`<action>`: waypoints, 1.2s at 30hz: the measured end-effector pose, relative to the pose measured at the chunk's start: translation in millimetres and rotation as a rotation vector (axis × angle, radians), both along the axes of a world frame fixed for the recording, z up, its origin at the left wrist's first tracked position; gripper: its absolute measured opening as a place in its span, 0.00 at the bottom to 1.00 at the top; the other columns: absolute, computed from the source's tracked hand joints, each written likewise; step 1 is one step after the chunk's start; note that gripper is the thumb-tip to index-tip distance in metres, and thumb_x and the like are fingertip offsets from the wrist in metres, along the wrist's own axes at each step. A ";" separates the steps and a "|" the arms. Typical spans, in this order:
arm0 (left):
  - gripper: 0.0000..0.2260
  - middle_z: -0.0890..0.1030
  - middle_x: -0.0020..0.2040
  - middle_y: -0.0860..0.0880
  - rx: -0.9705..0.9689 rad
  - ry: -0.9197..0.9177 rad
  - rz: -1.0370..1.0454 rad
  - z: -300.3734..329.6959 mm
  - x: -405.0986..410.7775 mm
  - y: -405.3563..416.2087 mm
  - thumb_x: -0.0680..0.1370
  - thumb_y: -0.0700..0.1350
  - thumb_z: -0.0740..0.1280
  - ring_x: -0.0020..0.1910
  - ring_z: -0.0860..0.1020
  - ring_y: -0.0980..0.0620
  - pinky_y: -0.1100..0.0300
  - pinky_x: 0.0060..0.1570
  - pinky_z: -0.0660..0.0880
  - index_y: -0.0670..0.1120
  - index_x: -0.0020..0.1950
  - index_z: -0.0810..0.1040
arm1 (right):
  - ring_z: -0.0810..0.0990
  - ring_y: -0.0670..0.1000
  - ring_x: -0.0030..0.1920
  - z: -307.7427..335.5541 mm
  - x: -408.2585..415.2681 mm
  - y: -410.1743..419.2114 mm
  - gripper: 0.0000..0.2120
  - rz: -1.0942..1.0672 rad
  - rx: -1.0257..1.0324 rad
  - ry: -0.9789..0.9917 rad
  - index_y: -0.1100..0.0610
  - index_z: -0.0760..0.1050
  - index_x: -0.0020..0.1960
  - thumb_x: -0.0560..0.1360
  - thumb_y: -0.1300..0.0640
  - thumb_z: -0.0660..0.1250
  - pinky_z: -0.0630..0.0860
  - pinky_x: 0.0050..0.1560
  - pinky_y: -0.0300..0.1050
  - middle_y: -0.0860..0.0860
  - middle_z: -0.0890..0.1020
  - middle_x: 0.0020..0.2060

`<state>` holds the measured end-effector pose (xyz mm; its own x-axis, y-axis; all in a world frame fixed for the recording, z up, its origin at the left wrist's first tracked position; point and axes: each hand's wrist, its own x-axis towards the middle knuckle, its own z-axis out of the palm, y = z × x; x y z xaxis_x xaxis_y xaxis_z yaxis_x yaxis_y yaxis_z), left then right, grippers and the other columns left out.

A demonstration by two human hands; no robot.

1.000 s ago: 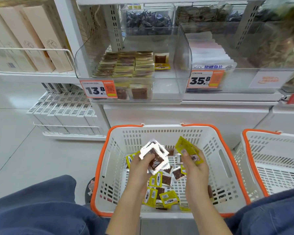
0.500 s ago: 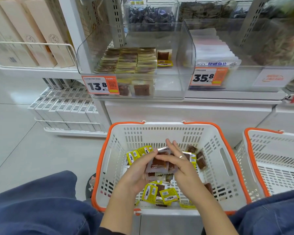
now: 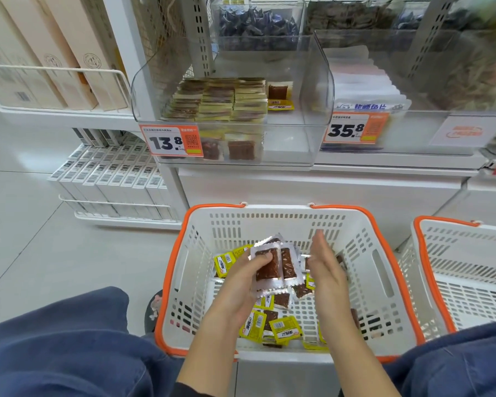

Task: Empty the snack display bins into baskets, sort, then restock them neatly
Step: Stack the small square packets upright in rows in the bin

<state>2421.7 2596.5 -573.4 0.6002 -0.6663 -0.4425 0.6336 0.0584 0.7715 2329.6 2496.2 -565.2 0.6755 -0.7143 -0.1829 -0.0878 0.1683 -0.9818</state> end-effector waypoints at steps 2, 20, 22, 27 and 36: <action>0.14 0.84 0.53 0.46 0.024 -0.057 0.026 -1.6 -3.1 -4.2 0.76 0.43 0.68 0.48 0.82 0.51 0.58 0.43 0.77 0.48 0.62 0.77 | 0.59 0.45 0.75 4.0 1.8 3.5 0.23 0.122 0.044 0.167 0.43 0.55 0.76 0.82 0.47 0.54 0.57 0.74 0.47 0.42 0.60 0.75; 0.27 0.79 0.60 0.56 0.101 -0.268 0.048 -6.1 -11.5 -17.2 0.73 0.45 0.75 0.56 0.79 0.61 0.64 0.56 0.76 0.60 0.68 0.71 | 0.80 0.43 0.55 -5.4 1.9 20.9 0.38 0.280 -0.421 0.359 0.44 0.58 0.75 0.72 0.58 0.73 0.74 0.53 0.34 0.41 0.80 0.55; 0.18 0.81 0.59 0.49 0.051 -0.159 0.106 -6.5 -10.2 -16.7 0.74 0.42 0.73 0.56 0.81 0.52 0.56 0.58 0.77 0.54 0.61 0.77 | 0.80 0.43 0.54 -8.6 2.5 19.5 0.42 0.219 -0.327 0.313 0.43 0.58 0.75 0.69 0.59 0.76 0.75 0.53 0.34 0.42 0.80 0.55; 0.12 0.82 0.47 0.43 -0.106 0.137 0.262 -10.7 -5.6 -12.4 0.74 0.46 0.70 0.46 0.80 0.46 0.52 0.47 0.76 0.44 0.55 0.77 | 0.79 0.41 0.58 -19.2 5.1 23.0 0.29 0.134 -0.207 0.153 0.37 0.68 0.61 0.70 0.60 0.76 0.75 0.63 0.46 0.35 0.79 0.54; 0.20 0.85 0.46 0.46 -0.103 0.027 0.254 -3.9 -11.9 -15.8 0.70 0.43 0.72 0.44 0.84 0.50 0.60 0.39 0.79 0.45 0.61 0.77 | 0.75 0.39 0.59 -16.0 7.7 21.8 0.23 0.275 -0.332 0.228 0.37 0.70 0.66 0.73 0.50 0.69 0.73 0.63 0.45 0.39 0.77 0.58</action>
